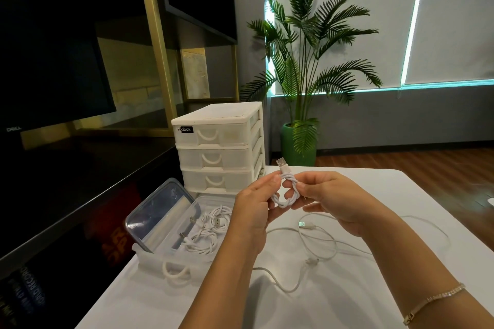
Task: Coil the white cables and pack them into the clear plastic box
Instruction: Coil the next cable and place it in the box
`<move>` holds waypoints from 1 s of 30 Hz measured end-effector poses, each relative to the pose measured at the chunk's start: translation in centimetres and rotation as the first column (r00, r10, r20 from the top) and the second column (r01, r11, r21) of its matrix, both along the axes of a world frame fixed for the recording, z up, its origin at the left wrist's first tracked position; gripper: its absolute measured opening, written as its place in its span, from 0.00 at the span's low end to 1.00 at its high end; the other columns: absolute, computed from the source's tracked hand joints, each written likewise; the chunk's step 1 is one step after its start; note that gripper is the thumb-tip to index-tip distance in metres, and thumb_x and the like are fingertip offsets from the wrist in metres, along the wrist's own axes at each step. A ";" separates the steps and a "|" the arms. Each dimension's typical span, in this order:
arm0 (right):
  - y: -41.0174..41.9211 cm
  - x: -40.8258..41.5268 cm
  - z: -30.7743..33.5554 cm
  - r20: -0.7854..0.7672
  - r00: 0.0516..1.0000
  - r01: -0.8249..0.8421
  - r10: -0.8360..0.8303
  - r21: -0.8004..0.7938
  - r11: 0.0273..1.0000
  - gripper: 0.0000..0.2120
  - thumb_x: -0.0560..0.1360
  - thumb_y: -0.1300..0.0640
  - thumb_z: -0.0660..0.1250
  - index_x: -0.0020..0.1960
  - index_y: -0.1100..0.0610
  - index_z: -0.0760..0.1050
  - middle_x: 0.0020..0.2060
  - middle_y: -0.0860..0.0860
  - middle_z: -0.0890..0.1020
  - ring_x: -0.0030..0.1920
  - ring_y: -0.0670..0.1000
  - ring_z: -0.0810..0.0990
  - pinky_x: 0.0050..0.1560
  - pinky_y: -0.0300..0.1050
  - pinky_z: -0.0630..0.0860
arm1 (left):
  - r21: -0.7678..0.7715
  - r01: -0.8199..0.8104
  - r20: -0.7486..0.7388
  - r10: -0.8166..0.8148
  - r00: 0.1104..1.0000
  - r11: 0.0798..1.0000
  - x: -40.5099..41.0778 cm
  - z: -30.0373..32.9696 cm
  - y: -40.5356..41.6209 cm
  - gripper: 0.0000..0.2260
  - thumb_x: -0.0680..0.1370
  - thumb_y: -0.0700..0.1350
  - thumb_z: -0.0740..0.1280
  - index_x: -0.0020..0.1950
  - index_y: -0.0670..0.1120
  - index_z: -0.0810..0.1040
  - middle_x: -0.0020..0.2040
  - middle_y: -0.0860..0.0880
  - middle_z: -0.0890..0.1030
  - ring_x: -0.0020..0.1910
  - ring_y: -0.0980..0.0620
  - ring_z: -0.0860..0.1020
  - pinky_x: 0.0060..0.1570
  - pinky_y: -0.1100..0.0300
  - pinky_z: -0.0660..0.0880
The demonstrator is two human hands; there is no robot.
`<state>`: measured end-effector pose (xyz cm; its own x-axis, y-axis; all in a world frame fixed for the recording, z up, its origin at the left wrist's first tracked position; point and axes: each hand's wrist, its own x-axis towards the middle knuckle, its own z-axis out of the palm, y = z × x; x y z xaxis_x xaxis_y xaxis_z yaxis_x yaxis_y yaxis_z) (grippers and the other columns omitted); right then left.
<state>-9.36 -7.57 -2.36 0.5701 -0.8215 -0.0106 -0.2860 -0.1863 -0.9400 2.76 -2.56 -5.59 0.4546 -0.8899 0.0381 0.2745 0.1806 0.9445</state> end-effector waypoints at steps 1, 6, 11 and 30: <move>0.0 0.0 0.0 -0.002 1.000 0.002 -0.002 0.008 1.000 0.12 0.79 0.59 0.59 0.44 0.55 0.80 0.40 0.51 0.84 0.43 0.50 0.81 0.54 0.49 0.74 | -0.005 -0.007 0.016 0.007 1.000 1.000 -0.1 0.0 0.0 0.09 0.78 0.44 0.65 0.56 0.46 0.80 0.56 0.43 0.81 0.49 0.48 0.80 0.47 0.58 0.80; -0.1 0.2 0.0 -0.022 1.000 0.000 0.001 0.028 1.000 0.11 0.79 0.60 0.59 0.43 0.56 0.79 0.40 0.52 0.84 0.42 0.50 0.81 0.52 0.47 0.75 | 0.008 -0.078 0.099 0.077 0.992 0.997 -0.3 0.0 -0.1 0.07 0.78 0.47 0.64 0.52 0.51 0.80 0.55 0.46 0.81 0.50 0.49 0.80 0.45 0.59 0.80; -0.4 0.4 -0.4 0.004 0.998 0.062 -0.062 -0.003 0.998 0.11 0.78 0.56 0.62 0.42 0.56 0.81 0.40 0.52 0.84 0.43 0.51 0.80 0.48 0.45 0.76 | -0.003 -0.087 0.148 0.087 0.985 0.996 -0.3 -0.1 0.0 0.06 0.78 0.47 0.64 0.50 0.52 0.81 0.57 0.46 0.80 0.53 0.48 0.78 0.44 0.60 0.80; 0.0 1.2 -0.8 0.148 0.986 0.091 -0.082 -0.058 0.994 0.05 0.73 0.61 0.69 0.40 0.52 0.79 0.36 0.50 0.83 0.40 0.51 0.79 0.42 0.43 0.75 | -0.025 -0.136 0.162 0.138 0.977 0.990 0.0 -0.2 -0.1 0.07 0.77 0.45 0.65 0.53 0.50 0.80 0.56 0.48 0.80 0.56 0.48 0.77 0.52 0.56 0.78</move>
